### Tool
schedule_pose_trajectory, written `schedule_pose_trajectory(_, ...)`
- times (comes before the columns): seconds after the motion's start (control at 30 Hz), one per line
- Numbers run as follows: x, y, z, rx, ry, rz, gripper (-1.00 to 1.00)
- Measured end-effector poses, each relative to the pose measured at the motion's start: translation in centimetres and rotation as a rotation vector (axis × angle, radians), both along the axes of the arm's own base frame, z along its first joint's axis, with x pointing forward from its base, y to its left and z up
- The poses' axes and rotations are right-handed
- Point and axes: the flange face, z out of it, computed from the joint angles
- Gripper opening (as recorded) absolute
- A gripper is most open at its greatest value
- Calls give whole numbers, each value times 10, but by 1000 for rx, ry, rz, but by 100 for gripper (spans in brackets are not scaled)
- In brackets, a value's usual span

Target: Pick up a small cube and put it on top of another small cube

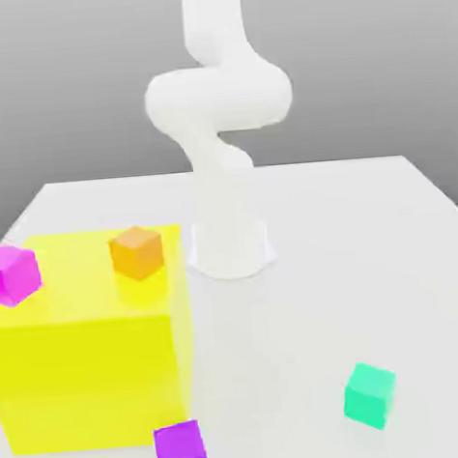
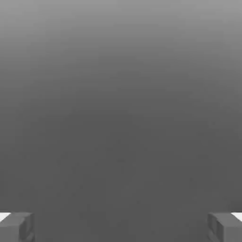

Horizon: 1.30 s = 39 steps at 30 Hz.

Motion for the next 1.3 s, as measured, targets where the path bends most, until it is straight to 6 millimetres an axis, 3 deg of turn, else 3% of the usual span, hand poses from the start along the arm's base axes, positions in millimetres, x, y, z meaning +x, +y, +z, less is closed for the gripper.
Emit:
schedule_pose_trajectory(0.17, 54, 35, -95, -87, 149, 171, 0)
schedule_pose_trajectory(0.37, 82, 80, -215, -183, 316, 384, 0)
schedule_pose_trajectory(0.53, 79, 115, -317, -256, 451, 570, 0)
schedule_pose_trajectory(0.67, 57, 145, -397, -314, 554, 739, 0)
schedule_pose_trajectory(0.8, 31, 154, -468, -352, 647, 863, 0)
schedule_pose_trajectory(0.97, 27, 155, -529, -356, 659, 881, 0)
schedule_pose_trajectory(1.0, 27, 155, -535, -357, 659, 882, -100)
schedule_pose_trajectory(1.2, 26, 155, -538, -357, 661, 882, -100)
schedule_pose_trajectory(1.3, 27, 156, -516, -357, 661, 882, -100)
